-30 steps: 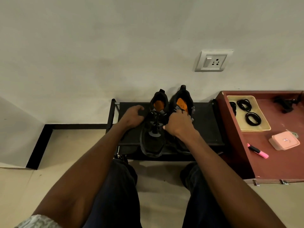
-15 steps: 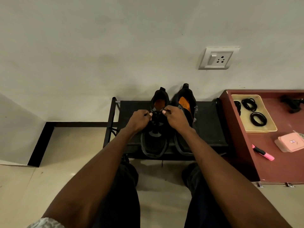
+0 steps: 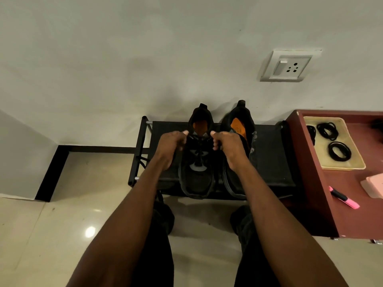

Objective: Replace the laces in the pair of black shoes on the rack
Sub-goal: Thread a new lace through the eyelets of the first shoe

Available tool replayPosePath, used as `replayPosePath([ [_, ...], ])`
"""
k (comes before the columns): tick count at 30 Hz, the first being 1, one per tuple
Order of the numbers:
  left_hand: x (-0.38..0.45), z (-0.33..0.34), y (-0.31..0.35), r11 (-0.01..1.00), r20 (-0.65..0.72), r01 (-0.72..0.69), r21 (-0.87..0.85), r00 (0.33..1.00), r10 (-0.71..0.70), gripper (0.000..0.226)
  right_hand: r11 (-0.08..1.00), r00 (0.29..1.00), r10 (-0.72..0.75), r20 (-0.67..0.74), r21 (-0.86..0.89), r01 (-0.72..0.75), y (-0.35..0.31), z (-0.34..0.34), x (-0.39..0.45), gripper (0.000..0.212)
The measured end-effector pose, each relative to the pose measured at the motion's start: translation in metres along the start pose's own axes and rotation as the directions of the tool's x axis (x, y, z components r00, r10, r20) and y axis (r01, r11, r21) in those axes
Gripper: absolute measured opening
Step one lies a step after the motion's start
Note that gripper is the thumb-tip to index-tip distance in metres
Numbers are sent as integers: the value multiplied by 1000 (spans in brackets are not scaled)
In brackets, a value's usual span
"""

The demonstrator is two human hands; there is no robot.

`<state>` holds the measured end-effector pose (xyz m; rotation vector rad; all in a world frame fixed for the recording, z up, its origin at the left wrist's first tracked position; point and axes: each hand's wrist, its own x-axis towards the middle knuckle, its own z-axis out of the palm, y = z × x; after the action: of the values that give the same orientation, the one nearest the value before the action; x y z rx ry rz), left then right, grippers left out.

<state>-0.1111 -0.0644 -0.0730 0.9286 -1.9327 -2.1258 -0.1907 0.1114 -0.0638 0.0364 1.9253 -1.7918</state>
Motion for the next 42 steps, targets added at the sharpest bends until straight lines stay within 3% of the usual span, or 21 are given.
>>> replayPosePath([
  [1, 1, 0, 1, 967, 12, 39, -251, 999, -37, 16, 978, 999, 38, 8, 204, -38, -1, 2, 2, 22],
  [3, 5, -2, 5, 777, 88, 85, -624, 995, -39, 25, 813, 994, 89, 60, 572, -107, -5, 6, 4, 15],
  [6, 15, 3, 7, 588, 131, 103, -802, 991, 4, 27, 581, 988, 84, 127, 800, -152, -9, 9, 12, 20],
  [8, 19, 8, 8, 603, 122, 108, -790, 992, -19, 30, 516, 987, 92, 129, 842, -159, -9, 13, 14, 29],
  [13, 42, 12, 7, 715, 89, 103, -692, 994, -57, 38, 617, 982, 181, 50, 772, -153, -7, 19, 27, 40],
  [23, 59, 10, 7, 852, 99, 66, -520, 995, -16, 43, 851, 976, 183, -117, 515, -98, -9, 24, 49, 37],
  [37, 51, 6, 2, 854, 58, 77, -515, 997, -56, 43, 905, 977, 118, -175, 424, -33, -7, 26, 46, 32],
  [42, 30, 10, 16, 874, 56, -24, -486, 997, 58, 35, 869, 996, 7, -86, 493, 36, -8, 25, 34, 29],
])
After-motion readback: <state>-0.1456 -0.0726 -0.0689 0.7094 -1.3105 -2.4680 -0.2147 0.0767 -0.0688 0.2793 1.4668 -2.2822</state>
